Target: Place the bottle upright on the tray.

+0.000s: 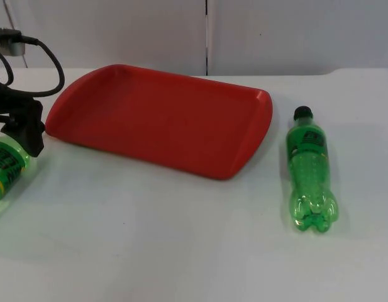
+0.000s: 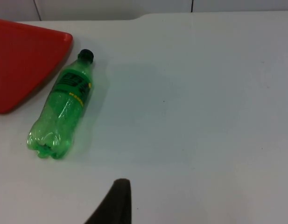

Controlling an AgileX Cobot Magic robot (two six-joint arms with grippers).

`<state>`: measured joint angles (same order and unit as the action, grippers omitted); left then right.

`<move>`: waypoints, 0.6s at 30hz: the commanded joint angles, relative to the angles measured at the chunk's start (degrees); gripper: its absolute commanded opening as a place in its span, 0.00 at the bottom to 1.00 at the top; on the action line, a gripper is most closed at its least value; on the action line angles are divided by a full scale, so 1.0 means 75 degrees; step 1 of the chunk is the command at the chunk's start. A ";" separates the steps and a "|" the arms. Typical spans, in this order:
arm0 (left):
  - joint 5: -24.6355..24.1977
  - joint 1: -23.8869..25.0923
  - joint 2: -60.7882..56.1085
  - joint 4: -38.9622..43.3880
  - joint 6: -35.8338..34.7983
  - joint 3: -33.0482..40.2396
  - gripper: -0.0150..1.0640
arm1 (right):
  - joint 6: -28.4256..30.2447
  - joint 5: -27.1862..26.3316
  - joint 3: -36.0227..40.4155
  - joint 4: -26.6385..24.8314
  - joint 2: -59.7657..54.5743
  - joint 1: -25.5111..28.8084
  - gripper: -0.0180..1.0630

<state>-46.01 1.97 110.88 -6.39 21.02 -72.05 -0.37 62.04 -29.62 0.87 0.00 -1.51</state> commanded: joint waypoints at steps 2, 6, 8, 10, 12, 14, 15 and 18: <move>-0.0158 0.0015 -0.0002 -0.0113 -0.0048 -0.0048 0.94 | -0.0011 -0.0028 0.0013 0.0009 0.0000 0.0026 0.99; -0.0223 0.0015 -0.0002 -0.0113 -0.0048 -0.0048 0.94 | -0.0011 -0.0042 0.0013 0.0009 0.0000 0.0026 0.99; -0.0239 0.0015 -0.0002 -0.0113 -0.0048 -0.0048 0.94 | -0.0011 -0.0057 0.0003 0.0102 0.0000 0.0026 0.99; -0.0251 0.0015 -0.0002 -0.0128 -0.0066 -0.0048 0.94 | -0.0011 -0.0057 0.0003 0.0086 0.0000 0.0026 0.99; -0.0292 0.0015 -0.0002 -0.0128 -0.0066 -0.0048 0.94 | -0.0025 -0.0099 -0.0035 0.0103 0.0000 0.0026 0.99; -0.0409 0.0015 -0.0002 -0.0143 -0.0066 -0.0048 0.94 | -0.0270 -0.0438 -0.0178 0.0237 -0.0108 0.0026 0.99; -0.0497 0.0015 -0.0002 -0.0143 -0.0066 -0.0048 0.94 | -0.0365 -0.0665 -0.0266 0.0259 -0.0349 0.0026 0.99; -0.0590 0.0015 -0.0002 -0.0143 -0.0066 -0.0048 0.94 | -0.0409 -0.1170 -0.0504 0.0259 -0.0984 0.0026 0.99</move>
<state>-49.64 1.97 110.88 -6.61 21.03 -72.05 -2.86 56.26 -32.47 2.33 -5.32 -1.51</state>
